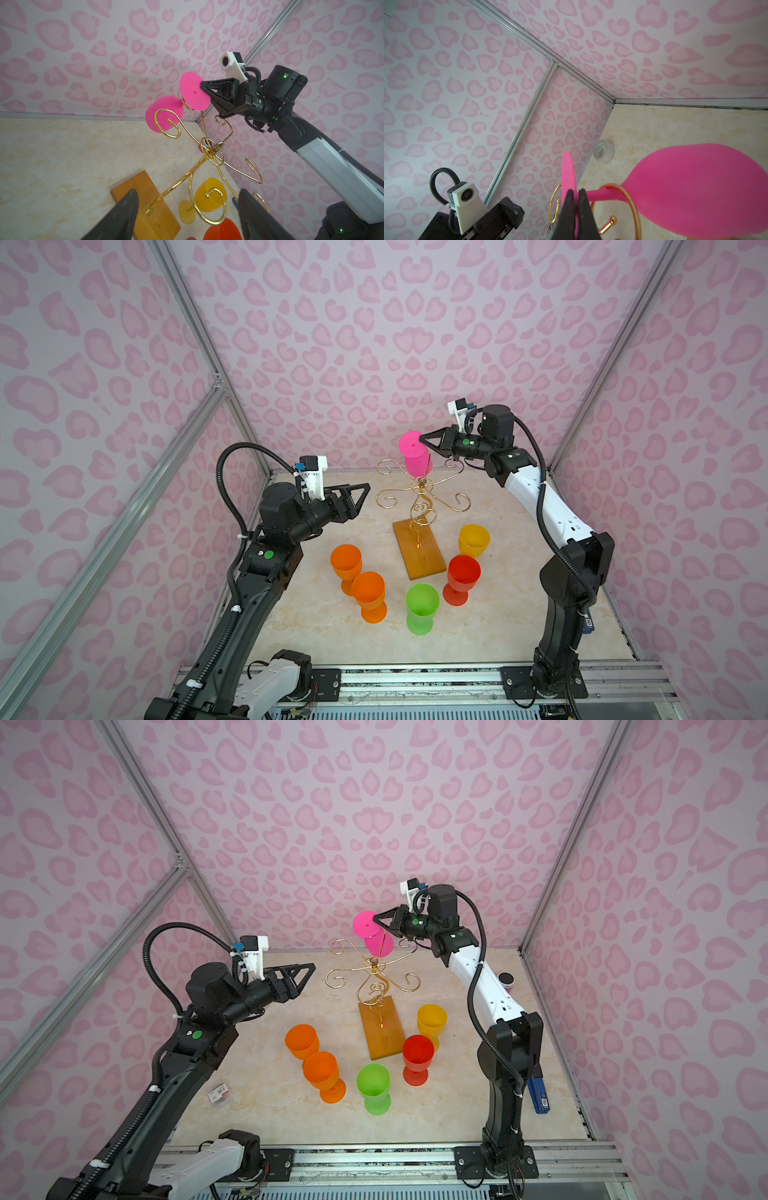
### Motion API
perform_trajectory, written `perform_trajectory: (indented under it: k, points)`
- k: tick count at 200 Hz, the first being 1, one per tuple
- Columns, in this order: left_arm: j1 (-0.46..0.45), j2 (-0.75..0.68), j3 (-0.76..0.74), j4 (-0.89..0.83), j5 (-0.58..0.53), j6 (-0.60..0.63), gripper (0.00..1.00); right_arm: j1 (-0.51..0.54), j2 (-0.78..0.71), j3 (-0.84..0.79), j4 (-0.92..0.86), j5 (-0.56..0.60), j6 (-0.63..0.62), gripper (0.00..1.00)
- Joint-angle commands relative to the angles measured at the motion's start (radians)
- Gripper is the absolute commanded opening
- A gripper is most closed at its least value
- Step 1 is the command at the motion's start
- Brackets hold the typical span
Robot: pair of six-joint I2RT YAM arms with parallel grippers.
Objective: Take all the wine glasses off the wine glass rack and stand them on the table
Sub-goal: 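Reach the right gripper to the pink glass foot on the rack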
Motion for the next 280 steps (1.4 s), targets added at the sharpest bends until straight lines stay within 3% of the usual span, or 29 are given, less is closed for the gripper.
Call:
perform_trajectory:
  k: [1, 197, 280]
  points:
    - [0.001, -0.008, -0.003, 0.006, 0.007, 0.012, 0.77, -0.007, -0.004, -0.018, 0.081, -0.011, 0.036, 0.00]
    - [0.001, 0.016, 0.009, 0.010, 0.023, 0.005, 0.76, -0.058, -0.153, -0.259, 0.189, -0.043, 0.074, 0.00]
    - [0.000, 0.016, 0.005, 0.009, 0.024, 0.005, 0.76, -0.045, -0.210, -0.283, 0.140, -0.043, 0.032, 0.00]
